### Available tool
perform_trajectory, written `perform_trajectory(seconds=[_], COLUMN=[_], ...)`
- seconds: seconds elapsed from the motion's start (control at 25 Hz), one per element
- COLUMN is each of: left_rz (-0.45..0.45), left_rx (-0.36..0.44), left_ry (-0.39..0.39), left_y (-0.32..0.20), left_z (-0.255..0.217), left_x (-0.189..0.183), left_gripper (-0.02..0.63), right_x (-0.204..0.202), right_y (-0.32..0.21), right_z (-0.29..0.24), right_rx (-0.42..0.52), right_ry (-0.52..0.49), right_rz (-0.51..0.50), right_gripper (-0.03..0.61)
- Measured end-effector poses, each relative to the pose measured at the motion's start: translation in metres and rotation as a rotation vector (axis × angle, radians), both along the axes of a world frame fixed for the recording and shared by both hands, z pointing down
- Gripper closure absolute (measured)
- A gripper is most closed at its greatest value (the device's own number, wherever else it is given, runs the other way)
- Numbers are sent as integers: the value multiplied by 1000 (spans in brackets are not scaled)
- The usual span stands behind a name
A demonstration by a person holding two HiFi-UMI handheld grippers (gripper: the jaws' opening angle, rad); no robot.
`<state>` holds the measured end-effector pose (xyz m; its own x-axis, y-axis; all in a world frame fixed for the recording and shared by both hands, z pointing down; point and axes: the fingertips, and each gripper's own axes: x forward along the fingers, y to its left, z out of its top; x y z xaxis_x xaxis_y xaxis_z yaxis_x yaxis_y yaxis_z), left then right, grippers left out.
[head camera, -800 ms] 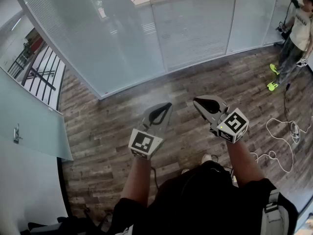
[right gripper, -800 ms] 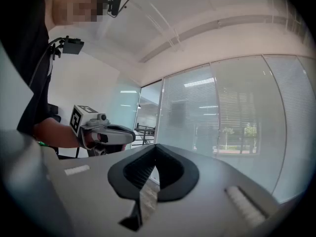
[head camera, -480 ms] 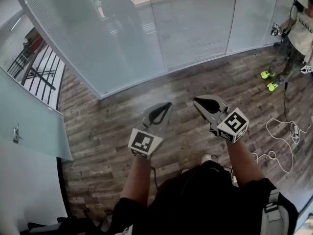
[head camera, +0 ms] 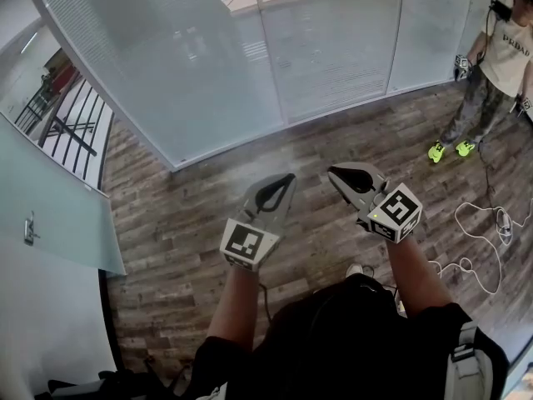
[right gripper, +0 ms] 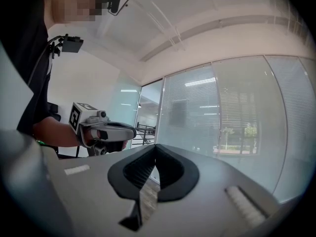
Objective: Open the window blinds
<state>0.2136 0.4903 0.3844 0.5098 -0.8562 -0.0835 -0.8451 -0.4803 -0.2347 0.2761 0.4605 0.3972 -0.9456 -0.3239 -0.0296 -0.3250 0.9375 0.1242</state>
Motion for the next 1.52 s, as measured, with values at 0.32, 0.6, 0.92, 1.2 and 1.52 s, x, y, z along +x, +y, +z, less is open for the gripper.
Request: perform_trajectory(seconds=[0.32, 0.6, 0.92, 1.2, 1.52], left_rz=[-1, 1, -4, -21, -83], left_rx=[22, -1, -13, -31, -43], left_ry=[-7, -2, 9, 8, -10], left_y=[0, -1, -13, -33, -73], left_z=[2, 5, 13, 21, 24], left_x=[-1, -2, -3, -11, -34], left_gripper=[610, 610, 611, 610, 610], right_x=[2, 1, 5, -5, -28], right_y=[0, 0, -14, -37, -78], right_z=[-1, -4, 2, 8, 4], right_rx=[-4, -19, -22, -33, -49], right_ry=[-21, -31, -25, -30, -50], right_rz=[0, 5, 11, -17, -66], right_gripper=[574, 574, 574, 574, 574])
